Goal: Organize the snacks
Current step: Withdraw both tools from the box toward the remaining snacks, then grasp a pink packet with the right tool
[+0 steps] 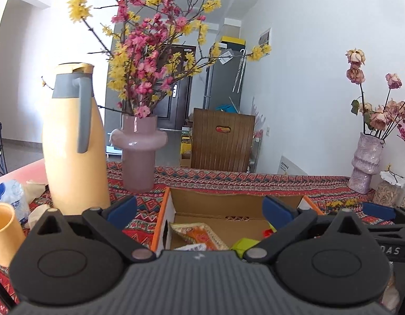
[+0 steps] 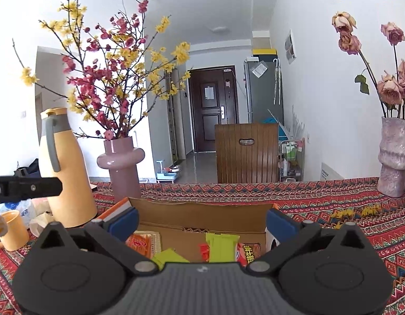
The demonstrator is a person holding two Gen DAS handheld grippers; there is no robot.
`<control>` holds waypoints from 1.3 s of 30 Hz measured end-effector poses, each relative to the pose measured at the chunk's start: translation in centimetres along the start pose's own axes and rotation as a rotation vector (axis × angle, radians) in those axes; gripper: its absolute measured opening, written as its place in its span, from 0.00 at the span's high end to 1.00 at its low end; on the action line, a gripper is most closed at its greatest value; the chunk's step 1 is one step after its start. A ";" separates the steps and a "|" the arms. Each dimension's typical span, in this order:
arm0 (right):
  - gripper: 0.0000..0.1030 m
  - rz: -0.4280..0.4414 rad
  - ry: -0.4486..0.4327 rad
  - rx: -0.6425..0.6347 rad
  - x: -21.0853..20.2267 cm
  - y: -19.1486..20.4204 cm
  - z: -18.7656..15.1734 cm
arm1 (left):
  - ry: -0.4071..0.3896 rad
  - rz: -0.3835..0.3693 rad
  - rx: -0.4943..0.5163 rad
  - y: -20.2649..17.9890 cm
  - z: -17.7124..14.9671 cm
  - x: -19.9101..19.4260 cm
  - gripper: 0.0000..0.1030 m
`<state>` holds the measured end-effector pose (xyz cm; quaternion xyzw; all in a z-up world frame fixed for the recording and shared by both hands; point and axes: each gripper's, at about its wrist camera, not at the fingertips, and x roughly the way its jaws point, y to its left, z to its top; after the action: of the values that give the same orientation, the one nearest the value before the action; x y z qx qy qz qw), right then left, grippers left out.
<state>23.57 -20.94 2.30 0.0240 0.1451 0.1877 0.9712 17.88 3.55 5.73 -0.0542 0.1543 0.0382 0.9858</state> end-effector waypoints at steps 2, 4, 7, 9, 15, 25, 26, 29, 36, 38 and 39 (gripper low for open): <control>0.00 0.003 0.006 -0.003 -0.7 0.2 -0.3 | 0.005 0.002 0.000 0.2 -0.3 -0.5 0.00; 0.00 0.006 0.018 -0.010 -1.3 0.3 -0.7 | 0.011 0.006 0.003 0.4 -0.6 -1.1 0.00; 0.00 0.003 0.035 -0.019 -2.3 0.3 -1.2 | 0.017 0.012 0.009 0.6 -1.0 -1.9 0.00; 0.00 0.001 0.040 -0.019 -3.0 0.3 -1.4 | 0.023 0.013 0.009 0.7 -1.2 -2.5 0.00; 0.00 0.005 0.046 0.014 -5.4 0.0 -2.5 | 0.025 0.011 0.010 0.8 -2.2 -4.9 0.00; 0.00 -0.006 0.081 0.025 -8.7 0.2 -5.0 | 0.043 0.036 0.027 1.2 -4.4 -7.7 0.00; 0.00 -0.006 0.089 0.023 -8.9 0.4 -5.4 | 0.047 0.038 0.029 1.3 -4.8 -8.0 0.00; 0.00 0.003 0.117 0.023 -9.4 0.6 -6.5 | 0.059 0.049 0.028 1.8 -5.6 -8.5 0.00; 0.00 0.023 0.144 0.030 -10.4 1.3 -7.9 | 0.096 0.061 0.004 2.8 -7.3 -9.5 0.00; 0.00 0.031 0.155 0.029 -10.7 1.6 -8.3 | 0.106 0.059 0.001 2.9 -7.8 -9.8 0.00; 0.00 0.034 0.160 0.028 -10.8 1.7 -8.5 | 0.111 0.058 0.000 2.9 -7.9 -9.9 0.00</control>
<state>10.90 -23.42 -2.72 0.0250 0.2247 0.2033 0.9527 5.87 4.94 1.06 -0.0519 0.2101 0.0637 0.9742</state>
